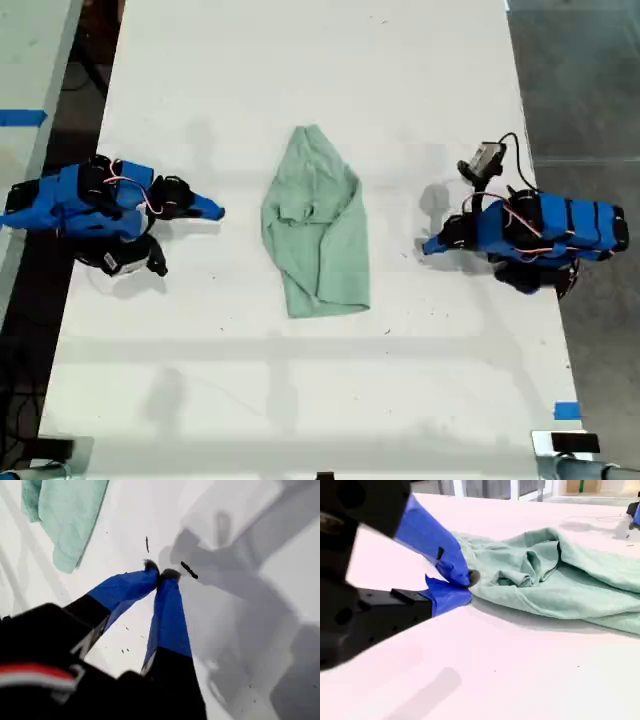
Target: Fold t shirt
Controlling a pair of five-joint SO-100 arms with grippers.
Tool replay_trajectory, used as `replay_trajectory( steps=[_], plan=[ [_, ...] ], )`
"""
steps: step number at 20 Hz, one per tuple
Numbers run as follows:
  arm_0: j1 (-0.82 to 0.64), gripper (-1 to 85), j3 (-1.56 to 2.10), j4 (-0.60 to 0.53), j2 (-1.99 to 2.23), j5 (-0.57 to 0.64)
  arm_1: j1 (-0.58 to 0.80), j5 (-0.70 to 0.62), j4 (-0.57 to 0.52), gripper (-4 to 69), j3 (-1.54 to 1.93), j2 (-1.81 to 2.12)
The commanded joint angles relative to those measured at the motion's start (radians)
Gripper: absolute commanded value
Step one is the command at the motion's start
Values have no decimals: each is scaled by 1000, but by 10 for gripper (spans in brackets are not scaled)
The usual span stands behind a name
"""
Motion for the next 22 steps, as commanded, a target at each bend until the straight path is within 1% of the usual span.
replay_trajectory(
  steps=[1, 4, 9, 10, 11, 13, 15, 16, 17, 19, 20, 22],
  plan=[
    [20, 0, -2, 28, 6, -55, -6, 40, 20, -17, 28, 9],
    [20, 0, -2, 28, 6, -55, -2, 92, 21, -21, 28, 9],
    [28, 0, -31, 34, 3, -66, 20, 71, 25, -21, 6, 8],
    [48, 0, -74, 41, -9, -86, 28, 72, 21, -21, -11, -2],
    [72, 0, -156, 72, -52, -110, 32, 101, 46, -21, -55, -28],
    [100, 0, -397, 123, -330, -150, 31, 135, 98, -21, -219, -143],
    [149, 0, -673, 147, -703, -178, 11, 149, 100, -21, -426, -399],
    [189, 0, -828, 172, -887, -196, -8, 149, 97, -5, -531, -538],
    [221, 5, -980, 196, -1052, -198, -34, 152, 94, 34, -630, -664],
    [272, 87, -1198, 212, -1296, -225, -78, 164, 104, 129, -827, -897],
    [290, 117, -1244, 189, -1374, -229, -97, 161, 106, 154, -910, -1000],
    [324, 134, -1296, 133, -1517, -229, -135, 155, 107, 194, -1057, -1187]
  ],
)
